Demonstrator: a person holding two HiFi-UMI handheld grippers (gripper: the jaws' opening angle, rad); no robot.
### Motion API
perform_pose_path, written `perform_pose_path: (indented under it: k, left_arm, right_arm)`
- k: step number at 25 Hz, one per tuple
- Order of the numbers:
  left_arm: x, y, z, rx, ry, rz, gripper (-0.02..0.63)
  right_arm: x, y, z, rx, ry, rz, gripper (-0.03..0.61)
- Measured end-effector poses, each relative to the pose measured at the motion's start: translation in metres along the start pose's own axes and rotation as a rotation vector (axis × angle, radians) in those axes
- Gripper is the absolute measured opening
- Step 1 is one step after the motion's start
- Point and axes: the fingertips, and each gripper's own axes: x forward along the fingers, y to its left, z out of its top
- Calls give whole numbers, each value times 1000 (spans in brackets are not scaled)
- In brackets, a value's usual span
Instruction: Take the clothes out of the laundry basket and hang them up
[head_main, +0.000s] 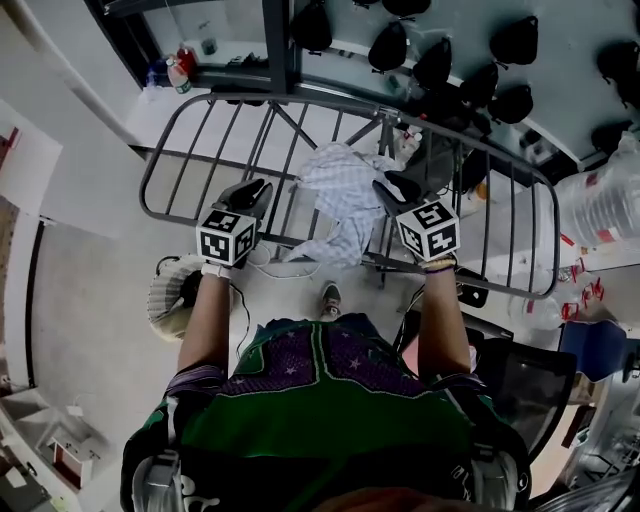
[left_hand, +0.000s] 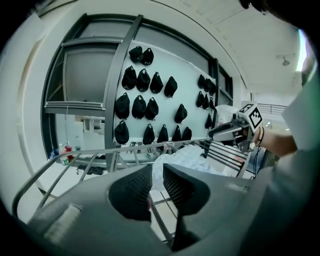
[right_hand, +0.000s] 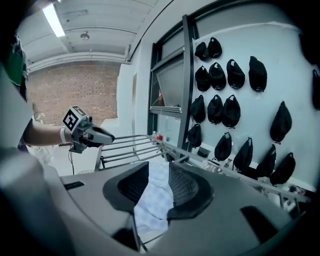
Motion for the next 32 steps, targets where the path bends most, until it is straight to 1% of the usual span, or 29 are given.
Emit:
perform_pose_path:
  k: [3, 7, 12, 15, 20, 26, 32]
  left_arm:
    - [-31, -2, 4, 16, -31, -15, 78]
    - [-76, -3, 1, 18, -67, -24, 77]
    - [-130, 3, 3, 14, -117, -33, 77]
    - [-157, 5, -2, 8, -136, -37, 77]
    - [-198, 2, 1, 32, -167, -50, 77]
    - [-247, -11, 16, 28, -247, -62, 77]
    - [-276, -33, 8, 34, -267, -29, 77]
  right_arm:
    - [-15, 20, 6, 12, -16, -34, 110]
    - [-32, 54, 16, 23, -55, -78, 110]
    - [-47, 102, 35, 24, -101, -107, 110]
    - [-56, 133, 42, 16, -110, -109, 110]
    - [-74, 171, 51, 7, -126, -100, 110]
    - [-99, 202, 66, 13, -172, -102, 110]
    - [-128, 222, 75, -15, -216, -80, 110]
